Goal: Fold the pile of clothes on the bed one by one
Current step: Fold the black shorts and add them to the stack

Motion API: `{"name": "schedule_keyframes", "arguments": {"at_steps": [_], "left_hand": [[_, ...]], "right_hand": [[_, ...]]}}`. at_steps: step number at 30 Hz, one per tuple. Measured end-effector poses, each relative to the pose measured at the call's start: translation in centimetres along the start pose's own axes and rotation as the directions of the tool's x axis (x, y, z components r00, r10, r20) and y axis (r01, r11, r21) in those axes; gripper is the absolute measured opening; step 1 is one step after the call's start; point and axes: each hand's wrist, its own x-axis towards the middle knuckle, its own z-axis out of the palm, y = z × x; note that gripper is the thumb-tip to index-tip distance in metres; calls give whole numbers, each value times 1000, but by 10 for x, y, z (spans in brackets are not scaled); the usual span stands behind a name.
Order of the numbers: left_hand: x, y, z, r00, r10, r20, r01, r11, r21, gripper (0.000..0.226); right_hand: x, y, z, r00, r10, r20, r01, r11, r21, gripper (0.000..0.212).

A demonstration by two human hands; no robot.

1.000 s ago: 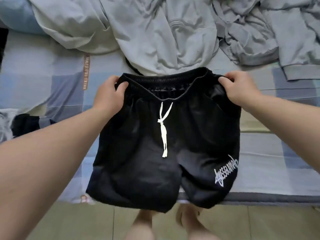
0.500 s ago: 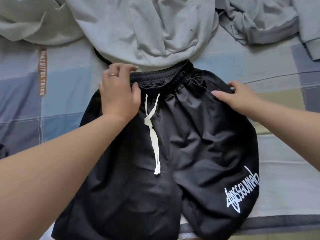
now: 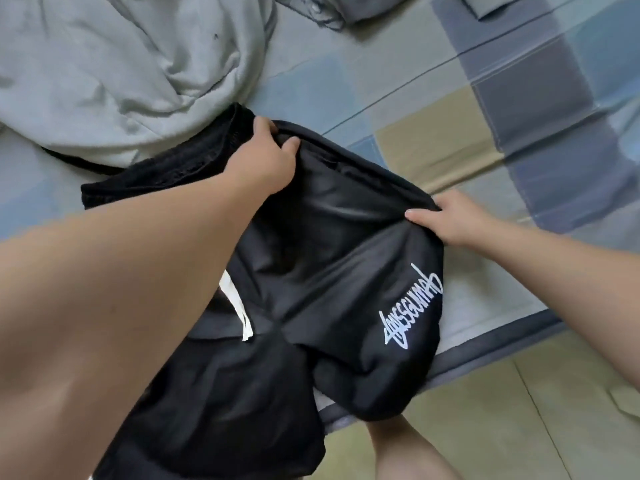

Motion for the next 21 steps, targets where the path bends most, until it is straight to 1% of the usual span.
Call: {"name": "schedule_keyframes", "arguments": {"at_steps": [2, 4, 6, 7, 8, 9, 10, 11, 12, 13, 14, 15, 16, 17, 18, 19, 21], "left_hand": [[2, 5, 2, 998, -51, -21, 50, 998, -34, 50], [1, 11, 0, 995, -99, -22, 98, 993, -62, 48], [-1, 17, -2, 992, -121, -23, 119, 989, -88, 47], [-3, 20, -2, 994, -109, -32, 106, 991, -88, 49], [-4, 21, -2, 996, -83, -42, 80, 994, -70, 56], [-5, 22, -3, 997, -55, -45, 53, 998, -39, 63], [-4, 22, -4, 999, -33, -42, 33, 999, -10, 67], [-3, 22, -6, 999, -18, -37, 18, 1000, 7, 65], [-2, 22, -7, 999, -14, -31, 14, 1000, 11, 62], [0, 22, -8, 1000, -18, -22, 18, 1000, 4, 58], [1, 22, -9, 1000, -28, -8, 28, 1000, -7, 56], [1, 22, -10, 999, -39, 5, 39, 999, -13, 54], [0, 21, -10, 999, -44, 15, 44, 999, -16, 54], [-1, 20, -9, 999, -41, 22, 41, 999, -15, 55], [-3, 20, -8, 999, -33, 25, 34, 999, -12, 56], [-5, 20, -7, 999, -26, 26, 27, 1000, -8, 59], [-9, 19, -5, 1000, -18, 26, 18, 1000, -12, 62]], "right_hand": [[-8, 14, 2, 993, 49, -105, -39, 995, 89, 36], [-18, 20, 9, 982, 134, -130, -92, 953, 290, 32], [-30, 22, 17, 988, 151, -40, -115, 875, 469, 21], [-36, 22, 20, 992, 126, 26, -119, 830, 545, 32], [-40, 22, 24, 992, 94, 86, -127, 794, 594, 44], [-43, 21, 27, 989, 66, 134, -135, 781, 609, 48], [-46, 20, 30, 984, 47, 174, -144, 787, 600, 46], [-48, 19, 32, 980, 44, 194, -152, 797, 584, 43], [-50, 18, 35, 981, 61, 183, -158, 795, 585, 40], [-51, 18, 37, 984, 91, 152, -166, 770, 616, 39], [-54, 18, 40, 984, 124, 128, -178, 714, 677, 39], [-57, 19, 43, 981, 150, 121, -189, 629, 754, 38], [-62, 19, 46, 978, 161, 136, -202, 539, 818, 36], [-66, 19, 49, 976, 154, 155, -211, 472, 856, 33], [-71, 18, 53, 977, 128, 173, -213, 446, 869, 31], [-73, 19, 56, 978, 87, 190, -209, 454, 866, 31], [-79, 25, 61, 974, 7, 226, -197, 522, 830, 35]]}}
